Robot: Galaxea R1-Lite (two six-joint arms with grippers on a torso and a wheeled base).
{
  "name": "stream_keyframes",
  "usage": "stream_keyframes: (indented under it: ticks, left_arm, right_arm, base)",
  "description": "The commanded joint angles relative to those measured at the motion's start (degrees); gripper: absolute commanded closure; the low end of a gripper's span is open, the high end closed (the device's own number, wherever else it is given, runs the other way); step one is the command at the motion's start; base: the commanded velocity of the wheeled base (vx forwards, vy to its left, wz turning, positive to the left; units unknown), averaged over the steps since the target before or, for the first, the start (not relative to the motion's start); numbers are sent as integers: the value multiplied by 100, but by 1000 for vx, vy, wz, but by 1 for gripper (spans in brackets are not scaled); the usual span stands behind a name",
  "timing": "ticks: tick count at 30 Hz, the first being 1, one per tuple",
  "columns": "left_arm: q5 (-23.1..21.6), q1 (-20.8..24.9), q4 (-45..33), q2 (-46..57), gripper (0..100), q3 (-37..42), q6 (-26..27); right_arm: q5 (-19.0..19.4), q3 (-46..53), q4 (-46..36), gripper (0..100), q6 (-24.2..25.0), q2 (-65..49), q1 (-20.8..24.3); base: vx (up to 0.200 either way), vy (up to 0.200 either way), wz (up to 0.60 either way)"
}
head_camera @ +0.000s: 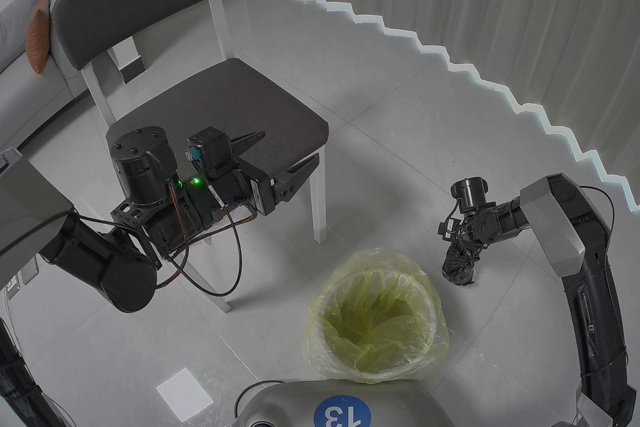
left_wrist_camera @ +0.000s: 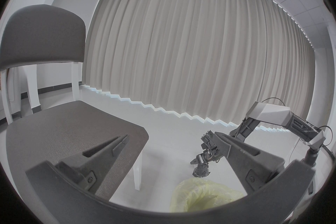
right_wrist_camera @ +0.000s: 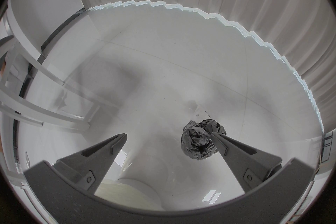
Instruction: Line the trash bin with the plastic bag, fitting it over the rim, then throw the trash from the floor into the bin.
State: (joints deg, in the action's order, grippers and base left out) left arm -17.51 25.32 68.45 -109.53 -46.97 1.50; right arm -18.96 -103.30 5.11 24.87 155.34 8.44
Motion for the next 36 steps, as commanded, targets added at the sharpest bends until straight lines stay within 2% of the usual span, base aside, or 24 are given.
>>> stream_keyframes:
  ticks: [1, 4, 8, 27, 28, 36]
  left_arm:
    - [2, -1, 19, -16, 0, 12, -1]
    - [-7, -1, 19, -7, 0, 21, -1]
    - [2, -1, 28, -16, 0, 30, -1]
    - [-86, -53, 28, -24, 0, 12, -1]
    - [-86, -62, 28, -24, 0, 12, -1]
    - [-95, -62, 28, -51, 0, 4, -1]
  right_arm:
    - [-3, -14, -1, 0, 0, 101, -17]
    - [-29, -50, -10, 0, -8, 198, -26]
    - [-258, -190, -10, 0, -87, 444, -79]
    - [-275, -357, -36, 0, -123, 620, -184]
    - [-275, -357, -36, 100, -123, 620, -184]
    - [-275, -225, -54, 100, -211, 708, -140]
  base:
    - [0, 0, 0]
    - [0, 0, 0]
    - [0, 0, 0]
    - [0, 0, 0]
    - [0, 0, 0]
    - [0, 0, 0]
